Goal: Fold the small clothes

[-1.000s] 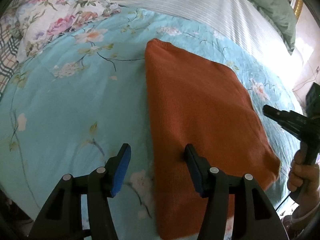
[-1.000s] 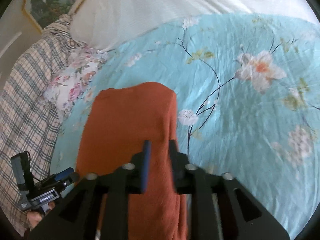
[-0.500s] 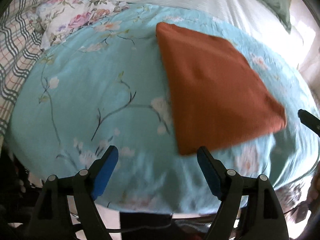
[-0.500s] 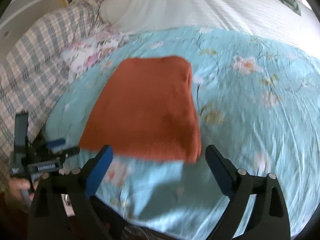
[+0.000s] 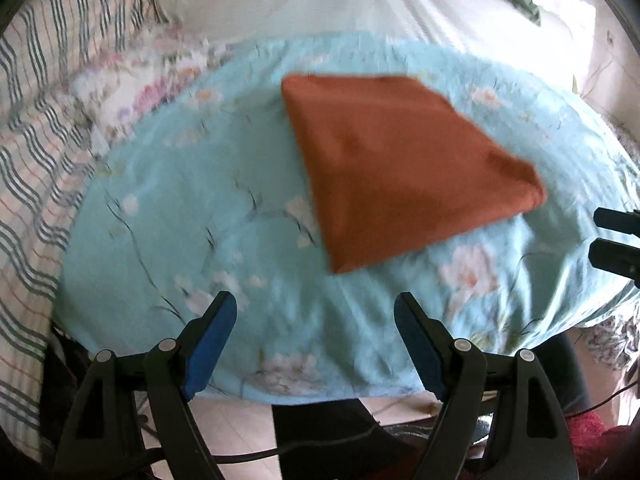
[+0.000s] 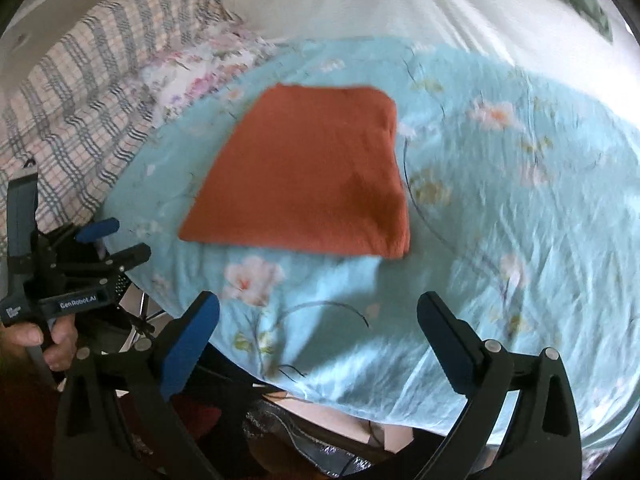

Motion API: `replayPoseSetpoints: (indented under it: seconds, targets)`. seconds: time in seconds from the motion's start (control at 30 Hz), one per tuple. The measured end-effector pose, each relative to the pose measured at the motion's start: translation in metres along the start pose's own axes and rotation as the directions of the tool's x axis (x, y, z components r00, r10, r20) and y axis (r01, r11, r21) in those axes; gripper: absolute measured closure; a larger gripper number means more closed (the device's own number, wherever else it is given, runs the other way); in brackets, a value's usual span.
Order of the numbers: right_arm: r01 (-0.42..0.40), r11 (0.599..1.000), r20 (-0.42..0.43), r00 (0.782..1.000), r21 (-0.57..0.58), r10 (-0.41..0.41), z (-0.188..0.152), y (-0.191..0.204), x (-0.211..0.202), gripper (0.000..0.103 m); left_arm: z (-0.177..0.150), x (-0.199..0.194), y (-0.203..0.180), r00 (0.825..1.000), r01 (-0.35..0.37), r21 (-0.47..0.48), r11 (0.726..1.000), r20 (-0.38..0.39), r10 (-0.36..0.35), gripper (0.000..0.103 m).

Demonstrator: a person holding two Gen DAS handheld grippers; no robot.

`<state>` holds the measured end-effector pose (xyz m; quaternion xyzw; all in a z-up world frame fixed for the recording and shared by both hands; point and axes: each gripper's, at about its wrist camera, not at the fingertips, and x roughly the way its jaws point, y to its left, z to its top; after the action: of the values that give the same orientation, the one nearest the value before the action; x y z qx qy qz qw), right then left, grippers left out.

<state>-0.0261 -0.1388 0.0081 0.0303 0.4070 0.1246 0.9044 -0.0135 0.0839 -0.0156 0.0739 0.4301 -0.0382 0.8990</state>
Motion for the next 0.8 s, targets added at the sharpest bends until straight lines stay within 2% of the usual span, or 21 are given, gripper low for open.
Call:
replayPoseSetpoints:
  seconds: [0.1, 0.27, 0.57, 0.8]
  targets:
    - [0.002, 0.999, 0.026, 1.0, -0.033, -0.001, 0.006, 0.008, -0.011, 0.0, 0.012, -0.025, 0.001, 0.999, -0.008, 0.009, 1.0, 0.051, 0.007, 0.016]
    - [0.004, 0.999, -0.001, 1.0, -0.037, -0.004, 0.004, 0.006, 0.001, 0.0, 0.021, -0.033, 0.0, 0.998, -0.001, 0.026, 1.0, 0.066, -0.001, 0.012]
    - [-0.016, 1.0, -0.075, 0.997, 0.027, 0.018, 0.0, -0.004, 0.038, 0.0, 0.018, -0.004, -0.008, 0.999, -0.04, 0.028, 0.999, -0.007, 0.04, 0.012]
    - [-0.01, 1.0, -0.098, 0.995, 0.026, 0.012, 0.001, -0.002, 0.046, 0.0, 0.021, 0.006, -0.008, 0.998, -0.052, 0.014, 0.999, -0.028, 0.052, 0.012]
